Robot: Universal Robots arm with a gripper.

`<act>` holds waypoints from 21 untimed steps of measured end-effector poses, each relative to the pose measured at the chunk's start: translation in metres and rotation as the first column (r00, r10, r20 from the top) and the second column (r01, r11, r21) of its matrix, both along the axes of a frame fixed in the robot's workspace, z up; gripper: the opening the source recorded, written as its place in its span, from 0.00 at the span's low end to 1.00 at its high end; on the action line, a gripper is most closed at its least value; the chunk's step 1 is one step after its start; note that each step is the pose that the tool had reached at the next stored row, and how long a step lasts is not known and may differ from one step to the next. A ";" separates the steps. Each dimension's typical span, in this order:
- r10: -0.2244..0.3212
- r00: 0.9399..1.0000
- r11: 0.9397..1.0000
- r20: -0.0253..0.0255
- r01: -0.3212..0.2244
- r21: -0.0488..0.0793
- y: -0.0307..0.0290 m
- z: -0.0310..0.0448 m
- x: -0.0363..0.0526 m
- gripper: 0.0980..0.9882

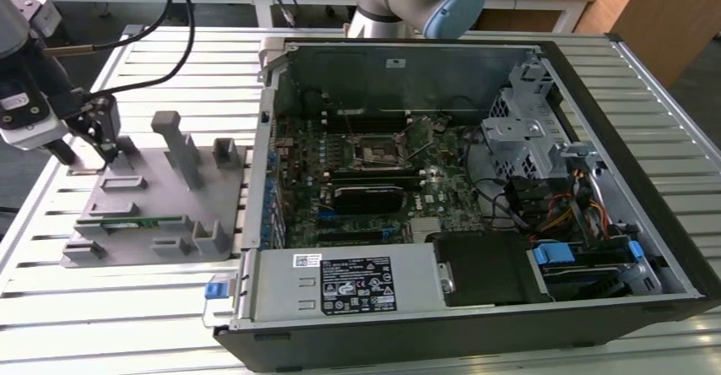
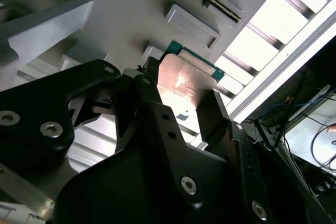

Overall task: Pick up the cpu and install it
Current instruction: 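Pick up the cpu and move it towards the insertion slot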

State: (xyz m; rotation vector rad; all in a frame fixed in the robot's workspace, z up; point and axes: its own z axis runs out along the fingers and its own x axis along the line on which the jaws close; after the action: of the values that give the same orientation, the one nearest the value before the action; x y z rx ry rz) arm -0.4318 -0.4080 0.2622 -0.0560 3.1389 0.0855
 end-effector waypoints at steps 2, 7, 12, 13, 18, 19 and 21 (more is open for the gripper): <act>0.000 1.000 1.000 0.000 0.000 0.000 0.0000 0.0016 0.0000 0.49; 0.000 1.000 1.000 0.000 0.000 0.000 0.0000 0.0045 0.0000 0.49; 0.000 1.000 1.000 0.000 0.000 0.000 0.0000 0.0072 0.0000 0.49; 0.000 1.000 1.000 0.000 0.000 0.000 0.0000 0.0078 0.0000 0.49; 0.000 1.000 1.000 0.000 0.000 0.000 0.0000 0.0107 0.0000 0.49; 0.000 1.000 1.000 0.000 0.000 0.000 0.0000 0.0112 0.0000 0.49; 0.000 1.000 1.000 0.000 0.000 0.000 0.0000 0.0120 0.0000 0.49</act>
State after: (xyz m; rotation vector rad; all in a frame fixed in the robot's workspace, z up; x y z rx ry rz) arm -0.4318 -0.4080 0.2742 -0.0560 3.1387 0.0857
